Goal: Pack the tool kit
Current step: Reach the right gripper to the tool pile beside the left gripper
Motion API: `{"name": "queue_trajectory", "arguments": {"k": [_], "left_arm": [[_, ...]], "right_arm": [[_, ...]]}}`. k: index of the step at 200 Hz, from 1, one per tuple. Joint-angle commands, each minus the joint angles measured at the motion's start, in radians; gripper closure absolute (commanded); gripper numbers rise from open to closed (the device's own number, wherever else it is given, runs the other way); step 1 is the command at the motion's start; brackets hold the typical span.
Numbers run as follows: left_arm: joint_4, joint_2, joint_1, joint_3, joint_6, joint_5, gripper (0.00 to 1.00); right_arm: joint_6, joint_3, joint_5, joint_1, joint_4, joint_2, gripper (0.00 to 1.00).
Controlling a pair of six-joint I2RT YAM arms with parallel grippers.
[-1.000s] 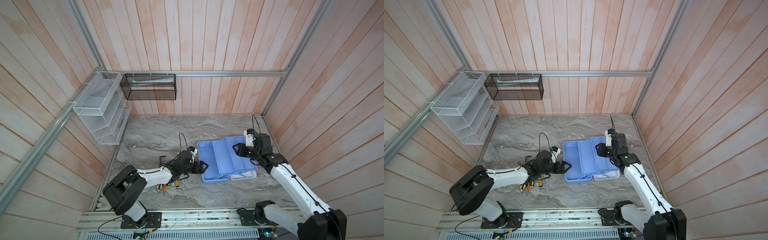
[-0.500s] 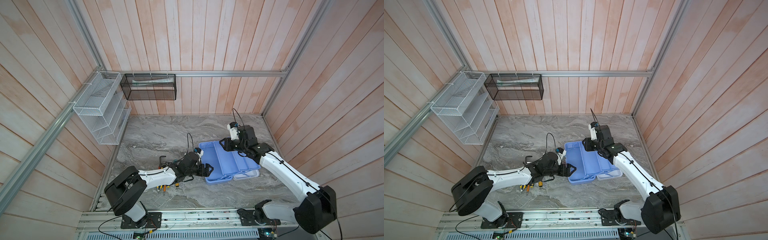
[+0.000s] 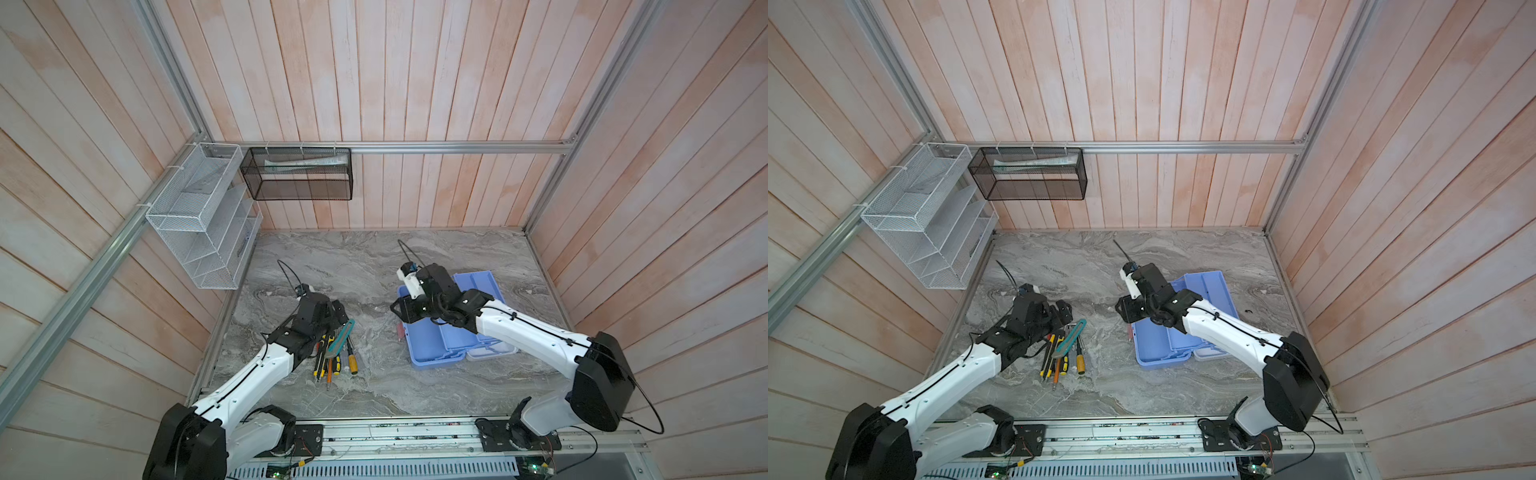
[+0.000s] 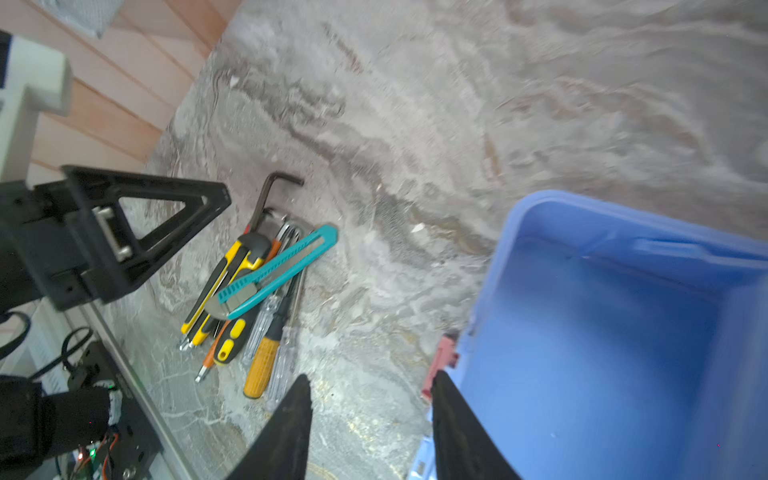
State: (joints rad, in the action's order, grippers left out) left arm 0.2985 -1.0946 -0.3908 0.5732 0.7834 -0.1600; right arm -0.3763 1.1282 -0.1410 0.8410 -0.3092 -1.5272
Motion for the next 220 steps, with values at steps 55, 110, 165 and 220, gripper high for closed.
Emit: {"name": "queue_trajectory", "arguments": {"k": [55, 110, 165, 220], "left_arm": [[0.024, 0.144, 0.046, -0.245, 0.207, 0.004, 0.02], [-0.06, 0.207, 0.046, -0.334, 0.222, 0.076, 0.03], [-0.097, 0.237, 0.044, -0.361, 0.19, 0.136, 0.04], [-0.005, 0.325, 0.044, -0.366, 0.234, 0.089, 0.03]], "right_arm": [[0.039, 0.15, 0.081, 0.218, -0.123, -0.25, 0.54], [0.05, 0.242, 0.081, 0.244, -0.149, -0.37, 0.57], [0.058, 0.313, 0.039, 0.254, -0.193, -0.47, 0.59], [0.053, 0.344, 0.028, 0.26, -0.202, -0.522, 0.64]]}}
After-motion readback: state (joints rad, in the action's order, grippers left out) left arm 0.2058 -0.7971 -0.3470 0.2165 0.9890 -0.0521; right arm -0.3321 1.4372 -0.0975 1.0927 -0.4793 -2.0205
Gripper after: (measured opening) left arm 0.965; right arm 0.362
